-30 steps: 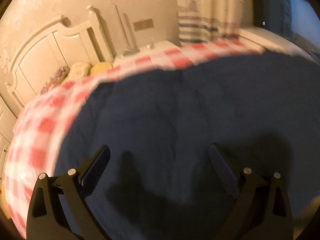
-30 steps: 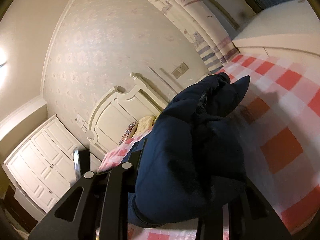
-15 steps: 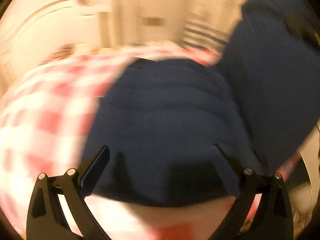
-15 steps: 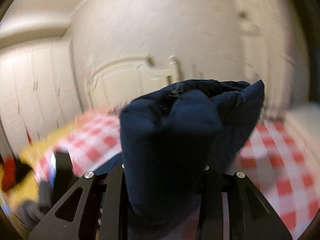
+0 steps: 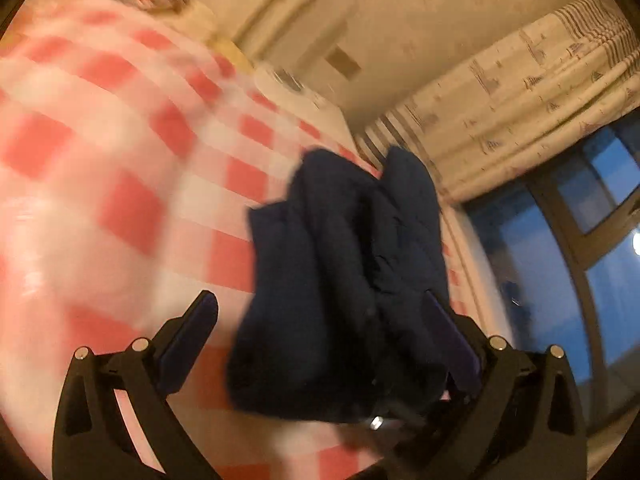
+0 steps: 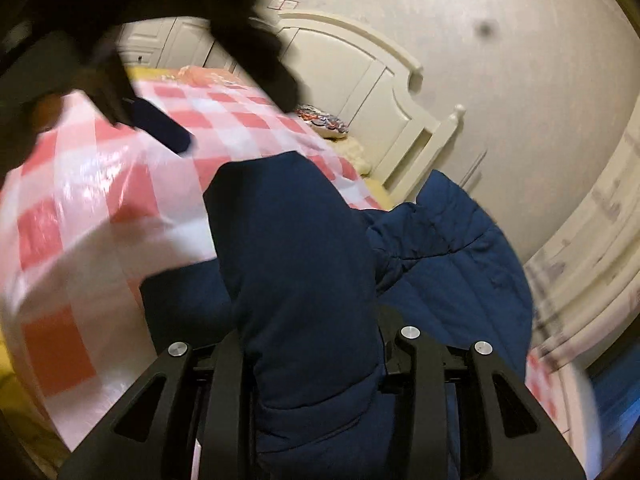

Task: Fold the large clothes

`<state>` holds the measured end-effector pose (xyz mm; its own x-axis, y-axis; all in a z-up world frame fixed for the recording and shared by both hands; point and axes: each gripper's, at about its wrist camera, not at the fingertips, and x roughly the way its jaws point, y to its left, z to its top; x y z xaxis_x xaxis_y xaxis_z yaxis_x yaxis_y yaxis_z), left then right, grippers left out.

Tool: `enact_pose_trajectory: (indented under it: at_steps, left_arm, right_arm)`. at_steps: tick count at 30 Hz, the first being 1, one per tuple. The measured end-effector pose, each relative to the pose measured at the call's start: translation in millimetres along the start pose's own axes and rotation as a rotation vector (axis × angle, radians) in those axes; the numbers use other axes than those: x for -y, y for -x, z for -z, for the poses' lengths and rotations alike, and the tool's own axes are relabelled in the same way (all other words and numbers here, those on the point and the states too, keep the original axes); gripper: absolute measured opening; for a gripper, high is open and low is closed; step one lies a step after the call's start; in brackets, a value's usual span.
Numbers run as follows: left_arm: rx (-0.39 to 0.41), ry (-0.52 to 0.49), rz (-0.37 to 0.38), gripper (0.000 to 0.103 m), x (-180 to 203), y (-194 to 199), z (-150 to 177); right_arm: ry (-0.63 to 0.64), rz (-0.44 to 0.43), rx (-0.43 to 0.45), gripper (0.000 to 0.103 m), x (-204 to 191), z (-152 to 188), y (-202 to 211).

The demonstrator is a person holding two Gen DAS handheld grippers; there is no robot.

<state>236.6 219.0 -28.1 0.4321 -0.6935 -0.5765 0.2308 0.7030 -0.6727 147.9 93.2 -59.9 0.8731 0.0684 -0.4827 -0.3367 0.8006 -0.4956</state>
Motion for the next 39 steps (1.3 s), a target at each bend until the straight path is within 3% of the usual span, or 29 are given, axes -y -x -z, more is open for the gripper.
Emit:
enact_pose_trajectory:
  at_steps: [4, 9, 11, 13, 14, 15, 16, 17, 20, 22, 25, 30, 35, 39]
  left_arm:
    - [-0.093, 0.015, 0.075, 0.1, 10, -47, -13]
    - [-0.187, -0.088, 0.02, 0.1, 34, -94, -43]
    - [-0.215, -0.168, -0.04, 0.1, 46, -108, -51]
    - [-0.226, -0.25, -0.163, 0.085, 56, -124, -55]
    - [-0.243, -0.257, -0.178, 0.068, 56, -131, -56]
    - [-0.248, -0.249, -0.163, 0.051, 55, -134, -57]
    - [-0.236, -0.251, -0.159, 0.043, 54, -134, -57]
    - [-0.216, -0.26, -0.162, 0.028, 54, -132, -57]
    - [-0.161, -0.275, -0.189, 0.015, 55, -126, -53]
    - [-0.147, -0.294, -0.21, 0.013, 57, -122, -52]
    - [-0.136, -0.311, -0.231, 0.012, 64, -117, -49]
    - [-0.1, -0.316, -0.262, 0.011, 59, -107, -32]
    - [-0.008, -0.253, -0.235, 0.011, 56, -92, 12]
    - [0.015, -0.21, -0.237, 0.018, 55, -93, 15]
  right_arm:
    - [0.053, 0.042, 0.003, 0.036, -9, 1, 4]
    - [0.142, 0.076, 0.016, 0.037, -25, 8, 8]
    - [0.16, 0.078, 0.022, 0.045, -22, 10, 6]
    - [0.175, 0.083, 0.026, 0.051, -25, 13, 5]
    - [0.169, 0.079, 0.024, 0.052, -24, 15, 9]
    - [0.147, 0.047, 0.034, 0.07, -19, 18, 17]
    - [0.134, 0.006, 0.047, 0.091, -14, 22, 23]
    - [0.113, 0.003, 0.065, 0.091, -7, 30, 36]
    - [0.021, 0.05, 0.061, 0.091, 19, 59, 65]
    - [-0.098, 0.074, 0.027, 0.091, 46, 89, 78]
    - [-0.18, 0.085, -0.054, 0.091, 70, 125, 74]
    - [-0.151, 0.114, -0.063, 0.089, 83, 129, 66]
    - [-0.265, 0.165, -0.144, 0.089, 149, 156, 37]
    - [-0.418, 0.079, -0.166, 0.086, 185, 177, 31]
